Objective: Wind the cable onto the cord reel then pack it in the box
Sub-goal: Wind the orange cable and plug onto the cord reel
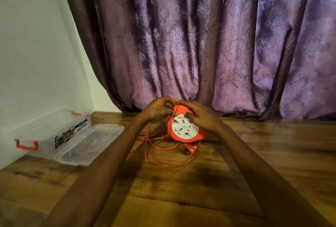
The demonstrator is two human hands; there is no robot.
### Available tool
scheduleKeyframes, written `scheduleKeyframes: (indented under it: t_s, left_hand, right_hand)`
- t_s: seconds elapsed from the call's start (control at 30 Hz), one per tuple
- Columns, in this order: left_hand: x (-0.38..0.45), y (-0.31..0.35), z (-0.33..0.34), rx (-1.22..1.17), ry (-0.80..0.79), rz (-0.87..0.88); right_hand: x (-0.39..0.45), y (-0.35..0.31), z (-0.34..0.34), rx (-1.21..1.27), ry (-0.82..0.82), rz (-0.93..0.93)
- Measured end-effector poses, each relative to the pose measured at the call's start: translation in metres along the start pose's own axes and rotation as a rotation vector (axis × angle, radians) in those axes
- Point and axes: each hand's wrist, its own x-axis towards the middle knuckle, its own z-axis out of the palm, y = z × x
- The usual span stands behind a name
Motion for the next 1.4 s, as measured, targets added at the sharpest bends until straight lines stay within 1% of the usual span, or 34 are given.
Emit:
scheduleKeyframes:
  t_s: [0.07,0.1,0.2,0.27,0.33,0.4,0.5,0.57,0.63,0.7,0.77,0.83,0.93,1.03,1.13,1.2,1.3,1.33,1.37,1.4]
  left_hand:
    - [0.000,0.000,0.001,-0.012,-0.001,-0.006]
    - [0.000,0.000,0.002,-0.009,0.001,-0.004]
    - [-0.001,-0.002,0.003,0.048,0.012,0.014]
    - [-0.002,-0.003,0.002,0.126,0.002,0.036]
    - [-0.004,-0.004,-0.001,0.186,-0.004,0.039]
    - [-0.009,-0.006,-0.008,0.160,0.005,0.013]
    - [-0.022,-0.013,-0.021,0.036,0.064,-0.045]
    - [-0.032,-0.019,-0.029,-0.146,0.127,-0.088]
    - [-0.041,-0.024,-0.035,-0.331,0.205,-0.165]
    - [-0.046,-0.028,-0.040,-0.453,0.278,-0.219]
    - [-0.049,-0.030,-0.044,-0.538,0.348,-0.232]
    - [-0.051,-0.030,-0.048,-0.597,0.408,-0.238]
    - [-0.054,-0.026,-0.053,-0.659,0.457,-0.236]
    - [-0.056,-0.019,-0.055,-0.701,0.453,-0.234]
    - [-0.054,-0.010,-0.051,-0.726,0.452,-0.252]
    - [-0.050,-0.002,-0.046,-0.763,0.474,-0.261]
    - [-0.044,0.006,-0.036,-0.808,0.492,-0.264]
    - [-0.042,0.008,-0.032,-0.806,0.485,-0.265]
    - [-0.041,0.009,-0.029,-0.795,0.475,-0.269]
    - [-0.040,0.011,-0.024,-0.782,0.465,-0.277]
  right_hand:
    - [0.007,-0.006,-0.008,-0.074,-0.050,-0.003]
    - [0.009,-0.008,-0.011,-0.098,-0.040,-0.021]
    - [0.011,-0.009,-0.012,-0.168,0.095,-0.057]
    - [0.009,-0.007,-0.008,-0.183,0.180,-0.075]
    - [0.005,-0.004,-0.006,-0.179,0.232,-0.067]
    - [0.001,0.003,-0.005,-0.159,0.251,-0.020]
    - [-0.006,0.020,-0.007,-0.071,0.233,0.058]
    - [-0.011,0.032,-0.005,-0.055,0.228,0.105]
    - [-0.014,0.043,0.000,-0.104,0.216,0.144]
    - [-0.013,0.050,0.007,-0.194,0.197,0.205]
    - [-0.009,0.053,0.009,-0.288,0.198,0.324]
    - [-0.003,0.053,0.008,-0.311,0.242,0.467]
    - [0.007,0.049,0.002,-0.163,0.296,0.618]
    - [0.016,0.041,0.002,0.053,0.349,0.741]
    - [0.024,0.034,0.014,0.223,0.371,0.803]
    - [0.030,0.026,0.026,0.354,0.330,0.757]
    - [0.031,0.009,0.040,0.623,0.098,0.583]
    - [0.029,0.005,0.041,0.725,0.072,0.552]
    - [0.027,0.002,0.040,0.804,0.091,0.528]
    - [0.025,0.002,0.037,0.852,0.154,0.506]
